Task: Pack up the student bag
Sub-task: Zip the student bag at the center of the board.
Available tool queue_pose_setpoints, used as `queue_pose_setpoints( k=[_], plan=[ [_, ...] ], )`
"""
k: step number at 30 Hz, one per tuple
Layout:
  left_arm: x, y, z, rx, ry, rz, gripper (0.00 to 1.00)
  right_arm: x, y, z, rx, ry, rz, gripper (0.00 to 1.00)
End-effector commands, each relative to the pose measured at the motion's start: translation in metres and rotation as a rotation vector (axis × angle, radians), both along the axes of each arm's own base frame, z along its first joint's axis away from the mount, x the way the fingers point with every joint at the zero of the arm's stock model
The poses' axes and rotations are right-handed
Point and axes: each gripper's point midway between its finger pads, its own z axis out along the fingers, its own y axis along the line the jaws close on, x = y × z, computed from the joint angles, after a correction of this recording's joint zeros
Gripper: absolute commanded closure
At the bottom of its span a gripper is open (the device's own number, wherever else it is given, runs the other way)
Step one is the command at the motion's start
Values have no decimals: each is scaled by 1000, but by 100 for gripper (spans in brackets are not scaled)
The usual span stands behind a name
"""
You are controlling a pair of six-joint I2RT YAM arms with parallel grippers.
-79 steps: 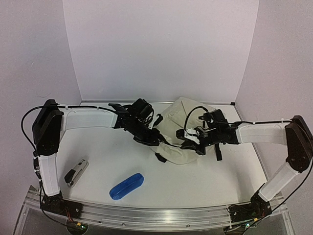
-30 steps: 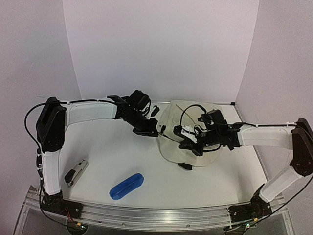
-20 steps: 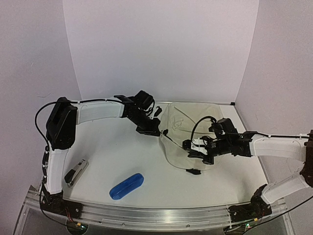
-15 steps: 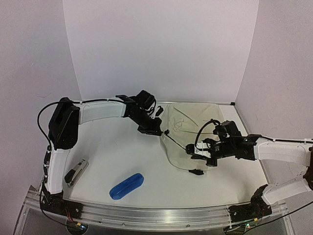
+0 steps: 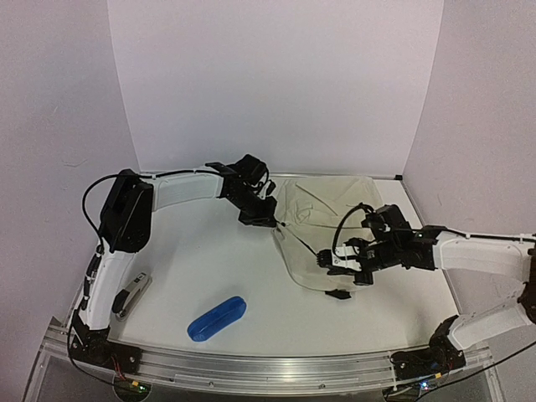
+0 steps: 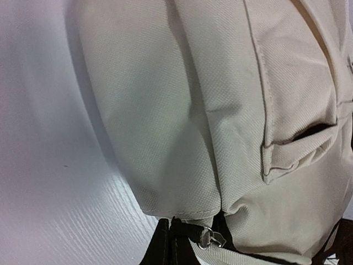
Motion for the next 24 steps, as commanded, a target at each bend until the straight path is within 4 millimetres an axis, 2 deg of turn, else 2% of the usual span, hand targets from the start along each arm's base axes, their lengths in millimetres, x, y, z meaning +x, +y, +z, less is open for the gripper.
queue_pose_setpoints(
  k=[1, 3, 4, 5, 7, 8, 9, 11, 12, 14, 16, 18, 21, 24],
  plan=[
    [108, 73, 30, -2, -164, 323, 100, -20, 43, 5, 67, 251, 38, 100],
    [113, 72, 44, -27, -167, 322, 98, -9, 79, 22, 139, 270, 26, 100],
    [112, 76, 49, -24, -158, 332, 94, -1, 97, 34, 181, 284, 17, 96],
    [112, 80, 53, -24, -150, 344, 89, 5, 111, 44, 218, 311, 1, 85],
    [105, 93, 65, -27, -128, 369, 69, 32, 129, 67, 276, 329, -78, 66],
    [98, 99, 74, -29, -127, 379, 59, 48, 132, 79, 303, 327, -121, 60],
    [92, 103, 80, -34, -126, 390, 52, 65, 130, 92, 335, 319, -159, 51],
    [71, 114, 79, -39, -91, 416, 42, 96, 116, 113, 390, 304, -230, 31],
    [63, 116, 89, -68, -92, 428, 38, 111, 107, 125, 417, 286, -265, 21],
    [40, 118, 94, -107, -80, 428, 32, 141, 88, 143, 466, 268, -348, 5],
    [19, 109, 98, -140, -83, 407, 22, 173, 70, 157, 514, 263, -444, 2],
    [-7, 91, 98, -148, -83, 355, 10, 207, 48, 166, 547, 248, -534, 2],
    [-44, 55, 85, -163, -30, 257, 6, 249, 16, 173, 580, 228, -582, 2],
    [-75, 24, 71, -191, 30, 176, 5, 299, -22, 166, 572, 230, -676, 2]
  ],
)
